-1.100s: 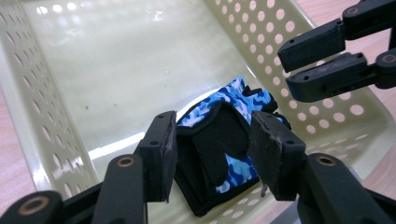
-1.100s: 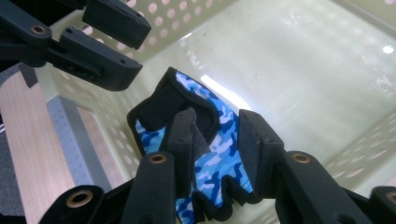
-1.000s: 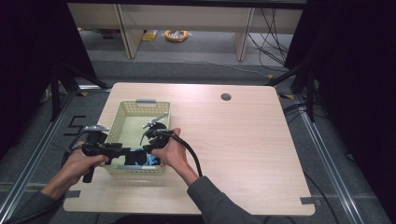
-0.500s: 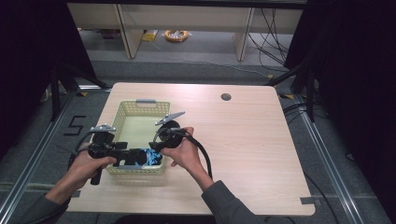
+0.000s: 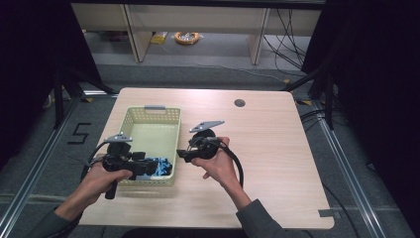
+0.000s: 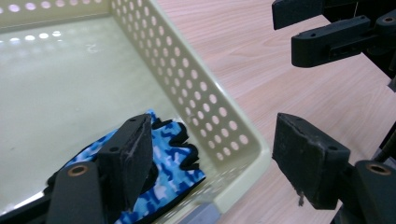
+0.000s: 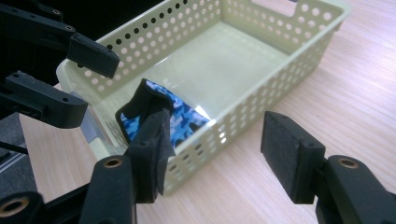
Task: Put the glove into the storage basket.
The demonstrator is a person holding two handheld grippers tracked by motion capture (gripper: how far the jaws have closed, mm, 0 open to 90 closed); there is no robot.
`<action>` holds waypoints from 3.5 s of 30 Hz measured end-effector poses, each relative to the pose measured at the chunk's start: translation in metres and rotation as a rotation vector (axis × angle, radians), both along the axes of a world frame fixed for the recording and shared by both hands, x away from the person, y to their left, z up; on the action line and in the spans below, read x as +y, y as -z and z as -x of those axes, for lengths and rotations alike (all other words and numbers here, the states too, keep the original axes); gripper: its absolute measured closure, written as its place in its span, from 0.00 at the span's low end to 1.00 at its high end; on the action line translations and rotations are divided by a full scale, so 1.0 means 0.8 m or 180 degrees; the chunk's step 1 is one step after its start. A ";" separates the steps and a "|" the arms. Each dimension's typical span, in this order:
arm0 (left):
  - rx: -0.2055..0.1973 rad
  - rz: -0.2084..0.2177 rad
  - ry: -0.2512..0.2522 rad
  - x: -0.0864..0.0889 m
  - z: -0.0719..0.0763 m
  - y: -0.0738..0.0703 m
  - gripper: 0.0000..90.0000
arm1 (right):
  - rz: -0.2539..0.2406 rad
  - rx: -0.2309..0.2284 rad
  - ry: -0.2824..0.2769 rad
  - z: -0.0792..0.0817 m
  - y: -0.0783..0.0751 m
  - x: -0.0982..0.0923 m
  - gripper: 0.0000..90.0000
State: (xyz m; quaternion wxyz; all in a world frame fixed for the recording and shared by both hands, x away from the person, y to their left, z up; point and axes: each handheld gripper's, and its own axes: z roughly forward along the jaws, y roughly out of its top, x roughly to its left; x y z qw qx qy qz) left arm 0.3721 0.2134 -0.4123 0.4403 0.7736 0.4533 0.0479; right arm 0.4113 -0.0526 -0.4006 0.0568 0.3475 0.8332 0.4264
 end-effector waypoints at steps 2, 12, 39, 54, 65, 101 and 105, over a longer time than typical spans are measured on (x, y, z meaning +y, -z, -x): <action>0.0003 -0.0002 0.0019 -0.005 0.000 -0.001 0.31 | -0.0033 0.0016 0.0041 0.002 -0.001 -0.009 0.48; -0.0003 0.0031 0.0141 -0.022 0.003 -0.001 0.31 | -0.0093 0.0006 0.0163 0.011 -0.003 -0.049 0.46; -0.0137 -0.0011 0.0351 -0.062 0.013 0.002 0.30 | -0.0241 -0.0025 0.0332 0.039 0.011 -0.120 0.42; -0.0352 0.0040 0.0626 -0.097 0.051 0.011 0.24 | -0.0311 -0.0032 0.0355 0.069 0.025 -0.142 0.36; -0.0389 0.0027 0.0683 -0.107 0.073 0.021 0.24 | -0.0322 0.0036 0.0421 0.080 0.037 -0.157 0.36; -0.0315 0.0029 0.0909 -0.114 0.127 0.074 0.24 | -0.0386 0.0071 0.0314 0.128 0.072 -0.172 0.27; -0.0245 -0.0013 0.0870 -0.111 0.126 0.084 0.23 | -0.0356 0.0065 0.0304 0.133 0.078 -0.173 0.27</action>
